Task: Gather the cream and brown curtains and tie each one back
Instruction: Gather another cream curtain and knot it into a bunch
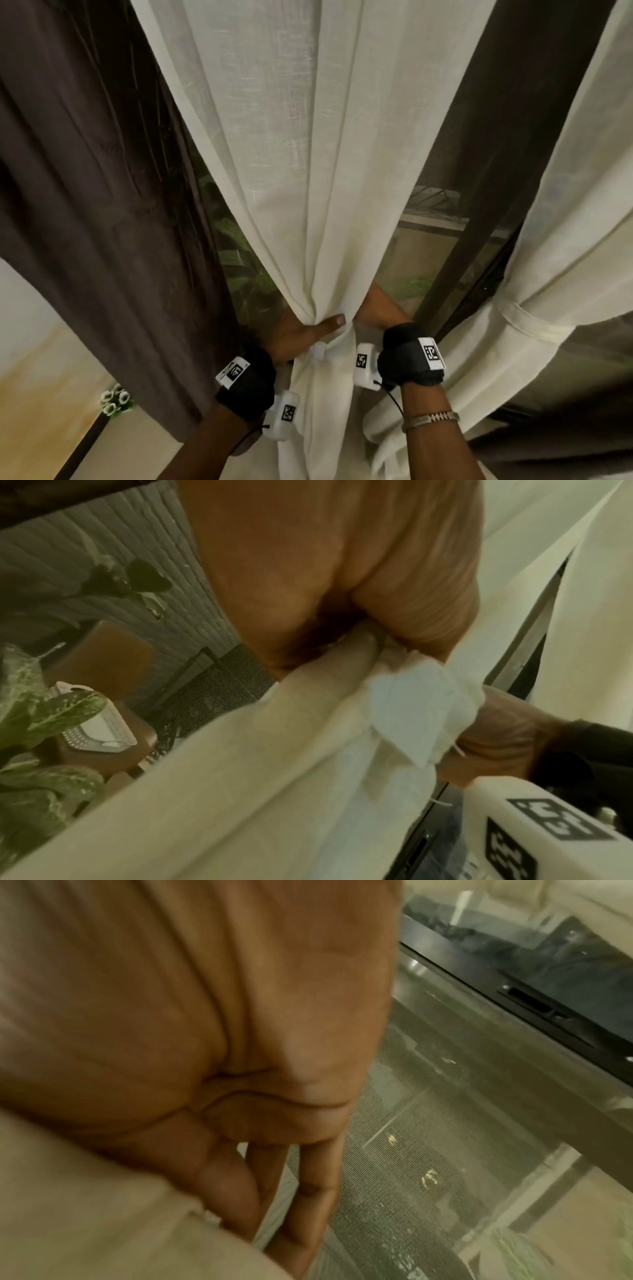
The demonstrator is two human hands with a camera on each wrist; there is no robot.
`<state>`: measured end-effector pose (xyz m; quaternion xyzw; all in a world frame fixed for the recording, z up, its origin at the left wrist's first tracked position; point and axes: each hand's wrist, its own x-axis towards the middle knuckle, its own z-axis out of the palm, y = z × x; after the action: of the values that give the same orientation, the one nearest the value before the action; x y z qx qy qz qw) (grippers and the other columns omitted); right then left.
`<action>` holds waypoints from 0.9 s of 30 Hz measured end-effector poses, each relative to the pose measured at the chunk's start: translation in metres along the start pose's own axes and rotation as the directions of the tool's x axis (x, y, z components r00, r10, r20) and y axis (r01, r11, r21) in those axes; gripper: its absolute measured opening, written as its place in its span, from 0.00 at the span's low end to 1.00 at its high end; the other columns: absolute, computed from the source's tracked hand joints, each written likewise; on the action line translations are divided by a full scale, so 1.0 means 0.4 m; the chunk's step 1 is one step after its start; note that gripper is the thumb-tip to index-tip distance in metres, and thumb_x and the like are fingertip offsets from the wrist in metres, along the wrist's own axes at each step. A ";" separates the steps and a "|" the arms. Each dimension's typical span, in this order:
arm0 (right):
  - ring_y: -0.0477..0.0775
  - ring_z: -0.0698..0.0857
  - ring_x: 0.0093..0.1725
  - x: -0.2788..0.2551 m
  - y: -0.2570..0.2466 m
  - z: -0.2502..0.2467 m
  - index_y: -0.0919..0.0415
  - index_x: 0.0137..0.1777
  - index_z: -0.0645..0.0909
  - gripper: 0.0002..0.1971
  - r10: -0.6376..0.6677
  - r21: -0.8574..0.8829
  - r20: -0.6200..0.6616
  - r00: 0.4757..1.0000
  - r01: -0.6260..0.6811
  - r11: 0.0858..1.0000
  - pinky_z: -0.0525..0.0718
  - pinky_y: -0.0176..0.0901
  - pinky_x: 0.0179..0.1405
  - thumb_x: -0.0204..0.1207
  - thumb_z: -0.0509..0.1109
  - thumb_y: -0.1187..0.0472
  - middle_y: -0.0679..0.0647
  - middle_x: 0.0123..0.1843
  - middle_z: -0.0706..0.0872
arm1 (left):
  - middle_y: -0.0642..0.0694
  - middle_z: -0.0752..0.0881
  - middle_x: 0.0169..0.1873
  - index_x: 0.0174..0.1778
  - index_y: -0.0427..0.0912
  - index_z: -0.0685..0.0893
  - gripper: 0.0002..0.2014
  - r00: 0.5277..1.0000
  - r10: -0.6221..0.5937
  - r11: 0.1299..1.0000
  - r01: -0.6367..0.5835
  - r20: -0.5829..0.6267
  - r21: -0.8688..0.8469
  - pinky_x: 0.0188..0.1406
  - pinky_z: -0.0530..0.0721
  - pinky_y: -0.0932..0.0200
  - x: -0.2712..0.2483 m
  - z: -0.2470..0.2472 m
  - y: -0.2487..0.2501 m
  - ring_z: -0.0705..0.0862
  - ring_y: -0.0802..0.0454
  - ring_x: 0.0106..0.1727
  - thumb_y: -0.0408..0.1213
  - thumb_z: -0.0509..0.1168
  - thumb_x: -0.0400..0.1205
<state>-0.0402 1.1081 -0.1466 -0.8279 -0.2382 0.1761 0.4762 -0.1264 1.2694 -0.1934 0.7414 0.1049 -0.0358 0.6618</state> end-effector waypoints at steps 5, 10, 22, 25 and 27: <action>0.58 0.75 0.84 0.002 -0.038 -0.031 0.63 0.86 0.71 0.31 0.062 -0.212 0.174 0.983 -0.024 0.977 0.67 0.27 0.64 0.85 0.76 0.65 0.62 0.84 0.77 | 0.64 0.86 0.57 0.71 0.55 0.79 0.28 0.993 -0.100 0.992 0.105 0.070 -0.076 0.50 0.83 0.75 0.014 0.003 0.003 0.84 0.64 0.60 0.38 0.82 0.78; 0.43 0.70 0.70 -0.004 -0.056 -0.056 0.65 0.86 0.70 0.30 0.018 -0.171 0.180 0.984 0.013 0.985 0.64 0.09 0.53 0.85 0.75 0.68 0.61 0.82 0.78 | 0.66 0.85 0.55 0.59 0.62 0.80 0.22 0.995 -0.086 0.981 0.094 0.053 -0.173 0.50 0.81 0.74 0.016 0.018 0.007 0.82 0.71 0.55 0.36 0.82 0.79; 0.58 0.90 0.72 -0.045 0.071 0.009 0.64 0.78 0.80 0.31 -0.037 0.603 0.141 0.989 -0.056 0.796 0.88 0.49 0.70 0.75 0.79 0.76 0.58 0.70 0.92 | 0.54 0.93 0.65 0.77 0.53 0.83 0.32 0.991 0.050 0.971 -0.077 -0.125 -0.224 0.64 0.90 0.59 0.061 0.036 -0.006 0.91 0.56 0.68 0.39 0.84 0.77; 0.46 0.95 0.58 -0.013 0.042 0.038 0.59 0.66 0.89 0.24 0.002 0.390 -0.052 0.999 0.019 0.921 0.91 0.40 0.54 0.70 0.89 0.65 0.48 0.55 0.96 | 0.55 0.91 0.56 0.75 0.43 0.81 0.28 0.974 0.031 0.993 -0.056 -0.226 -0.104 0.61 0.89 0.56 0.080 0.056 0.000 0.91 0.48 0.67 0.24 0.79 0.80; 0.47 0.96 0.52 0.009 0.037 0.060 0.55 0.60 0.91 0.21 0.044 0.363 -0.236 0.971 0.046 0.930 0.94 0.41 0.44 0.68 0.91 0.61 0.49 0.53 0.97 | 0.53 0.88 0.55 0.77 0.41 0.77 0.32 0.964 0.023 0.996 -0.045 -0.265 -0.075 0.62 0.91 0.49 0.083 0.069 0.008 0.92 0.48 0.61 0.24 0.79 0.78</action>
<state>-0.0464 1.1205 -0.1712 -0.7396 -0.1425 0.1159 0.6475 -0.0910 1.2455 -0.2000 0.7140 0.1807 0.0788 0.6719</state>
